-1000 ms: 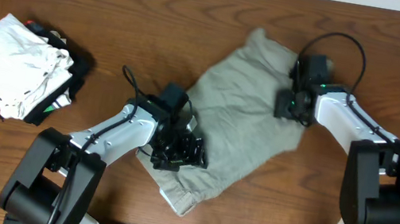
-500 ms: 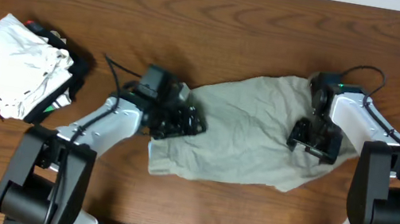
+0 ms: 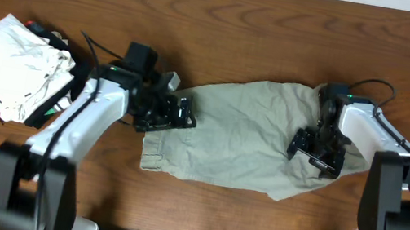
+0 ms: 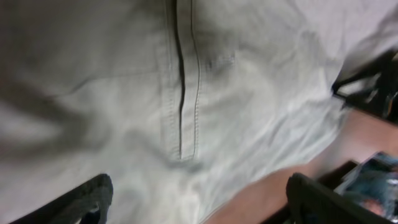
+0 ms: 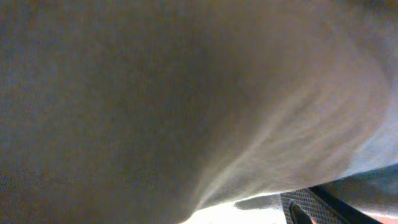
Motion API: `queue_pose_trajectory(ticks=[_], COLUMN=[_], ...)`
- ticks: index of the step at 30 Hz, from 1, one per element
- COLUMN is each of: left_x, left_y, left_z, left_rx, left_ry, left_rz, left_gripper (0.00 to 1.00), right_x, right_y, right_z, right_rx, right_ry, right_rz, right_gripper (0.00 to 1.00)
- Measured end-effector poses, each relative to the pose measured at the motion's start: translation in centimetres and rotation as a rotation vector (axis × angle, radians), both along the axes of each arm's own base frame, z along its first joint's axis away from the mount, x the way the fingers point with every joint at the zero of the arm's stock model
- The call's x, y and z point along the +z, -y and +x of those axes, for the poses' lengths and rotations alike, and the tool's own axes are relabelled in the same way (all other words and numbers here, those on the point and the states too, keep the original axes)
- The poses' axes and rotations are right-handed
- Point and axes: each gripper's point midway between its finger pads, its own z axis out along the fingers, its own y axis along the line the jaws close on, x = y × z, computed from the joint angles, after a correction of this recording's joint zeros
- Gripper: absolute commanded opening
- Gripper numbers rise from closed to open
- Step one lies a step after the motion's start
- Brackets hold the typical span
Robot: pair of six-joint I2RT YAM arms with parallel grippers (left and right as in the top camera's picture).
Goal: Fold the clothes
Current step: 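Pull the pants apart with both grippers, stretching them sideways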
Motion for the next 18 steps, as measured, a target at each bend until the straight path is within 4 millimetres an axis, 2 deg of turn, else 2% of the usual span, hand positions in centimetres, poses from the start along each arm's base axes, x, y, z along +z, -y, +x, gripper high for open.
queue_pose_trajectory(ticks=[4,6,9,13,16,18], left_x=[2.5,3.1,2.8,2.0,1.2,0.6], left_y=[-2.6,-4.0,-5.6,-6.6,-6.7,-6.7], left_z=[-0.2,-0.5,-0.6,-0.3,-0.4,-0.7], left_rx=[0.027,0.058,0.095,0.118,0.117,0.115], left_ry=[0.074,0.08,0.062,0.051,0.034,0.013], left_rz=[0.118,0.162,0.202,0.232,0.242,0.245], left_gripper=[0.98,0.98,0.98,0.98,0.98,0.98], right_x=[1.1,2.9,6.2,9.7,10.9,10.9], right_y=[1.3,2.9,5.6,8.4,9.9,10.5], right_z=[1.0,1.7,2.5,3.8,4.5,4.6], right_rx=[-0.035,-0.08,-0.15,-0.193,-0.177,-0.158], right_ry=[0.086,0.157,0.279,0.44,0.511,0.516], right_rz=[-0.013,-0.033,-0.074,-0.11,-0.133,-0.14], right_gripper=[0.84,0.87,0.99,0.98,0.99,0.99])
